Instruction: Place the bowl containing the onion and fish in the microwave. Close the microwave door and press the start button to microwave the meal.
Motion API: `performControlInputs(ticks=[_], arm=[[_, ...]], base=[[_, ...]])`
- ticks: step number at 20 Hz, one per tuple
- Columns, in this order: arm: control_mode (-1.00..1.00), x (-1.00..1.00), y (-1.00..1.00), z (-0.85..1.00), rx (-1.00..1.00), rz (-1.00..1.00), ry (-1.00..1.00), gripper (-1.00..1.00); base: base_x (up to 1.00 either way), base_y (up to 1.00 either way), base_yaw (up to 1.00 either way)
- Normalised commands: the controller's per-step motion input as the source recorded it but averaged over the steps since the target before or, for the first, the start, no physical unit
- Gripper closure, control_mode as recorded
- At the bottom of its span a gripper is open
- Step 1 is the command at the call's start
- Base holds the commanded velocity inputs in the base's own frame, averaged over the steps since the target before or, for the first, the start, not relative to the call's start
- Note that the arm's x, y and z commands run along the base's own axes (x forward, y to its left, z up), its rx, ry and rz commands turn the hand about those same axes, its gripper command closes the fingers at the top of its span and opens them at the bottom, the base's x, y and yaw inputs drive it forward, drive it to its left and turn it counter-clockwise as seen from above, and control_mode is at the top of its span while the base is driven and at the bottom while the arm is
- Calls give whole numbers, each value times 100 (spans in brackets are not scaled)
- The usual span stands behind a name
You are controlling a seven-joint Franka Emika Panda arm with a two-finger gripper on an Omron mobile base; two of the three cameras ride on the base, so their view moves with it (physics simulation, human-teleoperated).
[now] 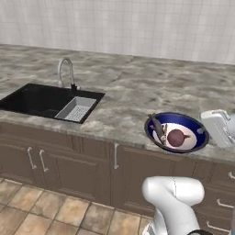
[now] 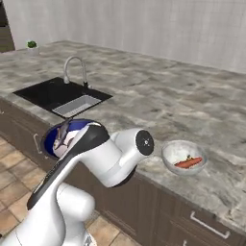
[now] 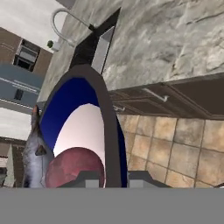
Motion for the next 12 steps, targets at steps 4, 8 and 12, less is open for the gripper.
performControlInputs(ticks=[4,8,12], arm=[[100,0,0,0,0,0,0,100],[100,0,0,0,0,0,0,100],[100,0,0,0,0,0,0,100]], base=[[33,38,74],[43,41,71],[50,46,66]])
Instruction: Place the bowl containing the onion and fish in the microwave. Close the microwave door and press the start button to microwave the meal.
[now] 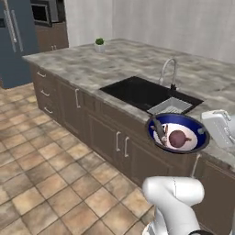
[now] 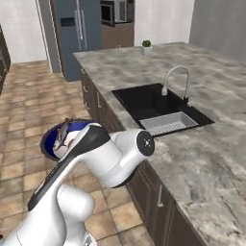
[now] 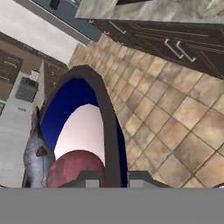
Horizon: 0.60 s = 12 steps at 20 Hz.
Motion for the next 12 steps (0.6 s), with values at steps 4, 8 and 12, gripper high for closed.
performControlInputs(ticks=[4,8,12], arm=[[100,0,0,0,0,0,0,100],[100,0,0,0,0,0,0,100],[100,0,0,0,0,0,0,100]], base=[[59,48,61],[97,38,48],[100,28,38]])
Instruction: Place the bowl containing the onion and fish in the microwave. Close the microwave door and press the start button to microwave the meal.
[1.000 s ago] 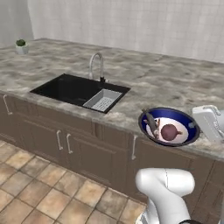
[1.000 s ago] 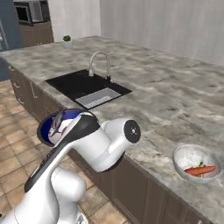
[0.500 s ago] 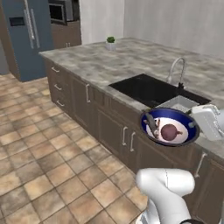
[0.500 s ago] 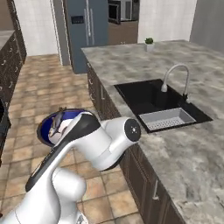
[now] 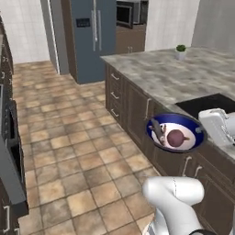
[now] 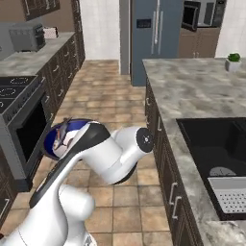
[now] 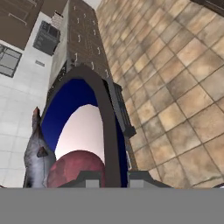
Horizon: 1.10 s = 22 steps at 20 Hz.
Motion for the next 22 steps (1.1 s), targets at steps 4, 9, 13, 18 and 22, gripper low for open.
performControlInputs(ticks=[4,9,13,18,22], arm=[[100,0,0,0,0,0,0,100],[100,0,0,0,0,0,0,100],[100,0,0,0,0,0,0,100],[100,0,0,0,0,0,0,100],[100,0,0,0,0,0,0,100]], base=[[100,31,20],[100,31,3],[100,36,0],[100,36,0],[100,33,0]])
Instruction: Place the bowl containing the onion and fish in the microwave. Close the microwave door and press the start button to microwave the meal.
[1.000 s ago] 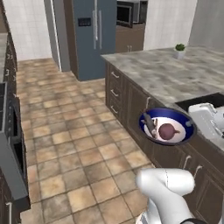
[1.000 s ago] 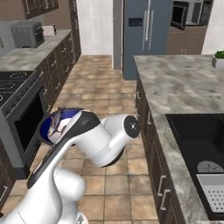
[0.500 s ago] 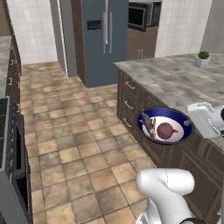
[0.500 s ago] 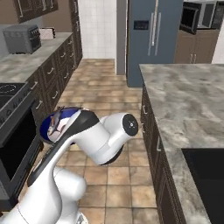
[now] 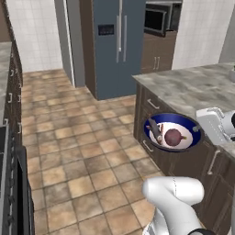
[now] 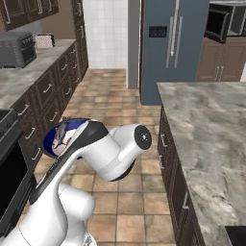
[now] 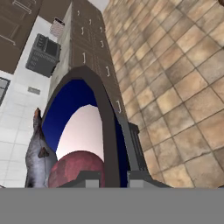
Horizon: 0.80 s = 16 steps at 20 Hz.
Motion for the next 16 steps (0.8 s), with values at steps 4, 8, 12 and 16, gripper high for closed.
performControlInputs(ticks=[4,8,12,16], arm=[[100,0,0,0,0,0,0,100],[100,0,0,0,0,0,0,100],[100,0,0,0,0,0,0,100],[100,0,0,0,0,0,0,100]], base=[[100,29,0],[100,23,0],[100,33,-4],[100,30,-4]])
